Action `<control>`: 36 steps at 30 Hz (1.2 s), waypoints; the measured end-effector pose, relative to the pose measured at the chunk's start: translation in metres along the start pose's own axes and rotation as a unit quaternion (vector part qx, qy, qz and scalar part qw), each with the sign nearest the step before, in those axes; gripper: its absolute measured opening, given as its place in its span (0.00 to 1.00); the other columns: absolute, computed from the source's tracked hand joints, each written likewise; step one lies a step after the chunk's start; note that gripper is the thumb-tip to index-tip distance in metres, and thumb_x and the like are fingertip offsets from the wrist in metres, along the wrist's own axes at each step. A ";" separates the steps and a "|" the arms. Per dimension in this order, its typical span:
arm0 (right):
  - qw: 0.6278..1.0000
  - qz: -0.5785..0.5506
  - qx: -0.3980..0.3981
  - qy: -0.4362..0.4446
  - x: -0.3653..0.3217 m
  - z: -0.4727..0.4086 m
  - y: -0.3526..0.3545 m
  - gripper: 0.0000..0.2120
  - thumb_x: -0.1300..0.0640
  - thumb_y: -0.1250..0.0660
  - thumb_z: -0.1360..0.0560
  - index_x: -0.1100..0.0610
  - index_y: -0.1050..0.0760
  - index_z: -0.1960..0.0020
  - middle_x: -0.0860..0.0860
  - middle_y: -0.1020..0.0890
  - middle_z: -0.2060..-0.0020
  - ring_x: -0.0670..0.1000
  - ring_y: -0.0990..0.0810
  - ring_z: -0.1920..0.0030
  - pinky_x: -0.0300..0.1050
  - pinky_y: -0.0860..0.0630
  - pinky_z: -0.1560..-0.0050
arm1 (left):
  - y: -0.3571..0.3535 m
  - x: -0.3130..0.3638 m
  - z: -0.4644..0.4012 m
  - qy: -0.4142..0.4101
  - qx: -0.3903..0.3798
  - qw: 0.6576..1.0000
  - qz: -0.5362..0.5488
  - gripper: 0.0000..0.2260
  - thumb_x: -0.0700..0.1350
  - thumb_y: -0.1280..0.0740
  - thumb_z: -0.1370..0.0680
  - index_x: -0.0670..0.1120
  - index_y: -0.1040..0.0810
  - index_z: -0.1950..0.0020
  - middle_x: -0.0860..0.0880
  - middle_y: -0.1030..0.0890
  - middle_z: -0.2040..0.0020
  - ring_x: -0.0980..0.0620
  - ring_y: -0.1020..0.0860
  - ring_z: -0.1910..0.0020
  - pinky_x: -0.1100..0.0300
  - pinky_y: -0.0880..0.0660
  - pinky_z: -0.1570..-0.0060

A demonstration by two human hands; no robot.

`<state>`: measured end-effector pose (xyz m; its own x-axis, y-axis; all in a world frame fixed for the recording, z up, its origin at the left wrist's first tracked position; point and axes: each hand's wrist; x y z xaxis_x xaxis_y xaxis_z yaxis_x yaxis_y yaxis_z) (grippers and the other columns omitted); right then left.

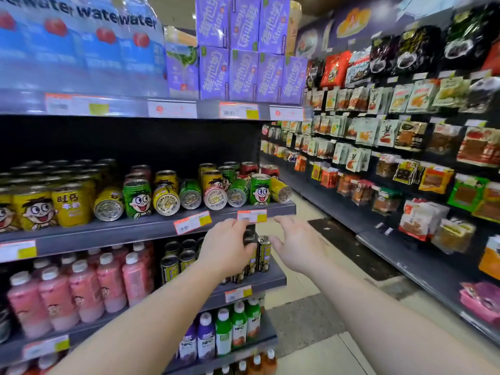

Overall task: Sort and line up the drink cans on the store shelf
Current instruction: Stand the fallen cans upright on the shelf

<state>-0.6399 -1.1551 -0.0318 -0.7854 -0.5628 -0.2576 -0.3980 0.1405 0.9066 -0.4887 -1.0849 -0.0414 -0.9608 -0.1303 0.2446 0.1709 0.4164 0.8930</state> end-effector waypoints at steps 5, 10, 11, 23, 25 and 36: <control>1.000 -0.022 -0.002 0.013 0.028 -0.053 -0.007 0.23 0.45 0.40 0.23 0.50 0.36 0.29 0.51 0.28 0.33 0.55 0.31 0.34 0.52 0.31 0.36 | -0.019 0.000 -0.061 0.006 0.022 0.999 0.048 0.27 0.57 0.38 0.23 0.50 0.38 0.27 0.50 0.31 0.30 0.47 0.35 0.31 0.53 0.35 0.34; 0.999 -0.030 0.031 0.023 0.055 -0.110 -0.001 0.23 0.45 0.37 0.25 0.49 0.34 0.31 0.52 0.25 0.39 0.56 0.28 0.38 0.53 0.28 0.40 | -0.028 0.007 -0.118 -0.017 0.058 0.997 0.048 0.28 0.57 0.36 0.24 0.50 0.37 0.27 0.49 0.30 0.30 0.48 0.35 0.31 0.53 0.37 0.33; 0.999 -0.033 0.034 0.024 0.060 -0.120 -0.002 0.24 0.44 0.37 0.25 0.49 0.34 0.31 0.52 0.25 0.39 0.56 0.28 0.39 0.53 0.28 0.40 | -0.028 0.009 -0.127 -0.016 0.068 0.997 0.046 0.28 0.57 0.36 0.25 0.50 0.37 0.27 0.49 0.30 0.30 0.48 0.35 0.31 0.53 0.37 0.33; 0.995 -0.052 0.020 0.077 0.101 -0.210 -0.031 0.33 0.38 0.33 0.31 0.47 0.37 0.30 0.51 0.27 0.37 0.55 0.28 0.38 0.52 0.27 0.42 | -0.047 0.013 -0.187 0.066 0.101 0.993 -0.013 0.29 0.58 0.34 0.26 0.52 0.37 0.27 0.50 0.32 0.30 0.48 0.35 0.31 0.52 0.37 0.33; 0.996 -0.036 0.026 0.077 0.109 -0.220 -0.038 0.36 0.33 0.34 0.34 0.48 0.37 0.32 0.50 0.25 0.39 0.55 0.26 0.40 0.51 0.26 0.44 | -0.055 0.017 -0.192 0.095 0.111 0.989 -0.020 0.30 0.58 0.34 0.26 0.52 0.38 0.27 0.50 0.33 0.29 0.48 0.35 0.31 0.51 0.37 0.33; 0.993 -0.047 0.008 0.111 0.124 -0.242 -0.063 0.37 0.28 0.41 0.39 0.50 0.33 0.39 0.48 0.18 0.55 0.55 0.21 0.48 0.57 0.34 0.37 | -0.081 0.030 -0.200 0.196 0.165 0.963 -0.080 0.34 0.62 0.31 0.30 0.56 0.38 0.28 0.51 0.26 0.34 0.49 0.31 0.33 0.47 0.40 0.31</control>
<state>-0.5975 -1.4311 -0.0396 -0.6214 -0.7390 -0.2602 -0.4743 0.0905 0.8757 -0.4879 -1.3025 -0.0308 -0.8023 -0.5190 0.2949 -0.1139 0.6180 0.7779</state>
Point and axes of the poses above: each hand's wrist, its own z-axis away from the middle knuckle, its own y-axis out of the back of the hand, x = y × z
